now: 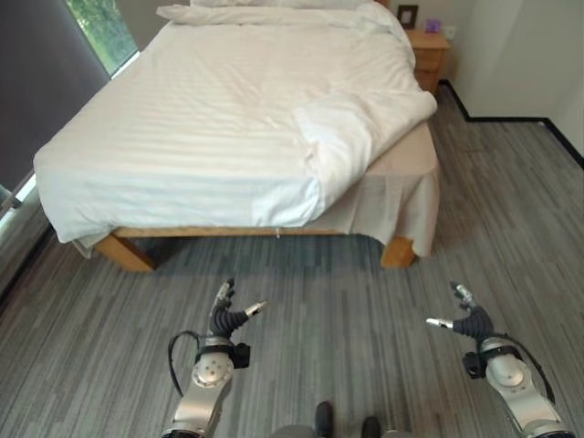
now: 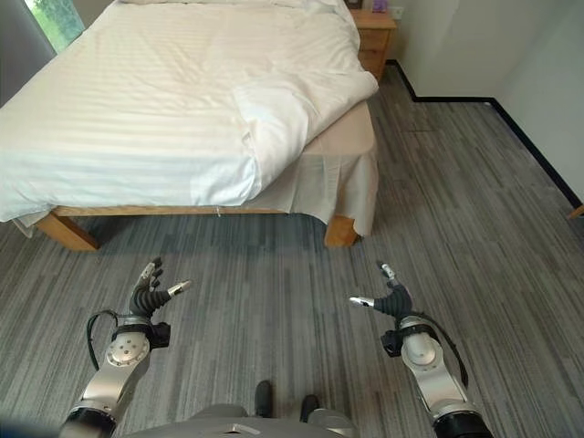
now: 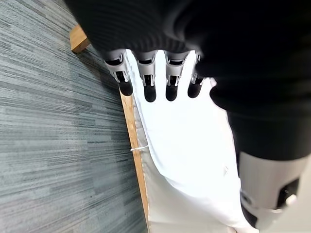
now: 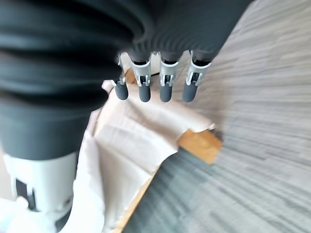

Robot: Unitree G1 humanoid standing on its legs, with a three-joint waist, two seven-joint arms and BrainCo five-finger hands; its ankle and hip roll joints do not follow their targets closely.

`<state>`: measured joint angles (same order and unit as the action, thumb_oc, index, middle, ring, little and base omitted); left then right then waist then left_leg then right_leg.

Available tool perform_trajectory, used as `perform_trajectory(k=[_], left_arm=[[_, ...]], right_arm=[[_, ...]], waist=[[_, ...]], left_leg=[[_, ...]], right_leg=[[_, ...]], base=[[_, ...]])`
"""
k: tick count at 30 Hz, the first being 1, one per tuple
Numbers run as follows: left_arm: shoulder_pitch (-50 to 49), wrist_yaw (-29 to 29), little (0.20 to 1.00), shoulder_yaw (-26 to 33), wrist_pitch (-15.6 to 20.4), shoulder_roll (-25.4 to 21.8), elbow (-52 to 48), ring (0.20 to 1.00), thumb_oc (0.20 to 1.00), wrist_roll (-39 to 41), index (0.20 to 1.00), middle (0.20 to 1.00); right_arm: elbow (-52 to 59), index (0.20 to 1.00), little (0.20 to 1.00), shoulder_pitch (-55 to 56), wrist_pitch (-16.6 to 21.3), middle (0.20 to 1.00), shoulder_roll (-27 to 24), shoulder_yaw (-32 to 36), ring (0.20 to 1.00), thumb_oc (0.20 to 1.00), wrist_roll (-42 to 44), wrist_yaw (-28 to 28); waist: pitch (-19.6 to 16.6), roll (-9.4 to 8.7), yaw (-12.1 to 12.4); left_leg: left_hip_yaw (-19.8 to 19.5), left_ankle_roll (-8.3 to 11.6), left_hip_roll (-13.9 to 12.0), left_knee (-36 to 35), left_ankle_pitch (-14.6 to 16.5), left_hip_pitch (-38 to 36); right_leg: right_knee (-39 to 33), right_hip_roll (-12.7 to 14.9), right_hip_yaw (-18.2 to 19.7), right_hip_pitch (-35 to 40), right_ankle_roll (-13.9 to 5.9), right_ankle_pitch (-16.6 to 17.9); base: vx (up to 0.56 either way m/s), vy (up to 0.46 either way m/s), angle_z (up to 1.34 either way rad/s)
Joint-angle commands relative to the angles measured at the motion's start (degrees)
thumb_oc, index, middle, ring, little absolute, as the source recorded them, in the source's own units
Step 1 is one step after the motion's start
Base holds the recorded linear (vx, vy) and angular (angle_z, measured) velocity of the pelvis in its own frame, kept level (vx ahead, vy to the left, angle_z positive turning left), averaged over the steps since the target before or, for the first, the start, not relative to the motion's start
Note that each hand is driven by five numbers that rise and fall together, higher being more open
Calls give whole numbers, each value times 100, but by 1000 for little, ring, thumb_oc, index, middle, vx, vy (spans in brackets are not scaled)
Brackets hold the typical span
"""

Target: Making the bed.

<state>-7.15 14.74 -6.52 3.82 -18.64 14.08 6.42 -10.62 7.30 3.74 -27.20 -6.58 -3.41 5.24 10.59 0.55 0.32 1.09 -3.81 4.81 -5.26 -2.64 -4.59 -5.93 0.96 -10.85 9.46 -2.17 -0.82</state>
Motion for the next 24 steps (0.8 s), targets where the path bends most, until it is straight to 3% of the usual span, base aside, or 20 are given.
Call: perform_trajectory(k=[1,5,8,10,12,13,14,15,16,17,18,20,21,24], left_arm=[[93,-100,1000,-36,319,-1,-197,1000,1000,-43,1000,1000],[69,-95,1000,-51,232,72,-155,1000,1000,-14,1000,1000],[25,-44,1000,-67,137,-40,-399,1000,1000,-58,1000,1000],[-26,-32,1000,-1,108,-42,-382,1000,1000,-41,1000,1000],[-87,-29,1000,52,114,-59,-475,1000,1000,-71,1000,1000],[-41,-32,1000,84,102,-88,-428,1000,1000,-132,1000,1000],[-41,-33,1000,85,103,-88,-426,1000,1000,-133,1000,1000],[-2,-53,1000,119,87,-89,-403,1000,1000,-139,1000,1000],[-6,-55,1000,119,86,-90,-403,1000,1000,-139,1000,1000],[81,-60,1000,147,-3,-128,-348,1000,1000,-251,1000,1000],[81,-60,1000,147,-3,-128,-348,1000,1000,-251,1000,1000],[186,-16,1000,125,10,-38,-289,1000,1000,-348,1000,1000],[155,13,1000,148,37,30,-331,1000,1000,-307,1000,1000],[196,24,1000,79,115,144,-473,1000,1000,12,1000,1000]], right_arm=[[386,1000,1000,-83,376,1000,-283,242,1000,1000,273,-17],[330,1000,1000,-119,325,1000,-240,259,1000,1000,145,47],[412,1000,1000,-92,233,1000,-229,317,1000,1000,-102,148],[477,1000,1000,6,225,1000,-124,359,1000,1000,-146,135],[562,1000,1000,77,221,1000,-63,376,1000,1000,-170,71],[594,1000,1000,82,214,1000,-9,390,1000,1000,-202,58],[593,1000,1000,82,214,1000,-9,389,1000,1000,-203,58],[634,1000,1000,142,220,1000,-11,412,1000,1000,-222,68],[638,1000,1000,148,219,1000,-9,411,1000,1000,-223,68],[678,1000,1000,242,211,1000,-11,469,1000,1000,-223,158],[678,1000,1000,242,211,1000,-11,469,1000,1000,-223,158],[637,1000,1000,365,221,1000,57,475,1000,1000,-208,204],[636,1000,1000,352,213,1000,13,502,1000,1000,-168,218],[737,1000,1000,383,297,1000,-148,604,1000,1000,17,231]], waist=[[-178,-144,175],[-137,-145,169],[91,-113,146],[208,-66,111],[335,-49,40],[479,31,-12],[481,38,-22],[513,-38,-98],[525,-13,-120],[481,-110,-255],[481,-110,-255],[306,-65,-320],[328,-14,-293],[573,-170,-157]], left_leg=[[-347,890,-741,26,388,-244],[-376,830,-731,26,416,-310],[-337,652,-702,26,399,-271],[-311,541,-703,26,419,-277],[-248,457,-607,26,503,-318],[-194,497,-638,26,670,-462],[-204,501,-649,26,681,-469],[-249,579,-620,26,781,-561],[-273,590,-656,26,793,-582],[-393,697,-702,26,912,-716],[-393,697,-702,26,912,-716],[-401,753,-906,124,992,-997],[-324,879,-944,913,984,-824],[-315,1189,-734,3102,154,276]], right_leg=[[93,657,25,-130,-577,-57],[93,651,66,-119,-571,-33],[794,651,270,-618,-578,-63],[1712,690,292,-1134,-786,47],[2694,851,434,-1746,-1187,613],[2818,1050,185,-2258,-1168,628],[2817,1044,170,-2244,-1166,617],[1999,936,-107,-2250,-983,452],[1938,908,-151,-2185,-972,465],[925,663,-318,-2123,-762,570],[925,663,-318,-2123,-762,570],[694,444,-144,-1750,-553,470],[625,366,-175,-1534,-457,379],[345,447,-162,-955,-193,275]], base=[[0,0,0],[-10,10,-1],[-81,66,-16],[-44,100,-28],[45,107,-28],[114,61,-41],[304,-72,-57],[201,-104,-36],[490,-286,-4],[304,-190,43],[479,-290,73],[365,-192,80],[267,-171,56],[136,-198,19]])
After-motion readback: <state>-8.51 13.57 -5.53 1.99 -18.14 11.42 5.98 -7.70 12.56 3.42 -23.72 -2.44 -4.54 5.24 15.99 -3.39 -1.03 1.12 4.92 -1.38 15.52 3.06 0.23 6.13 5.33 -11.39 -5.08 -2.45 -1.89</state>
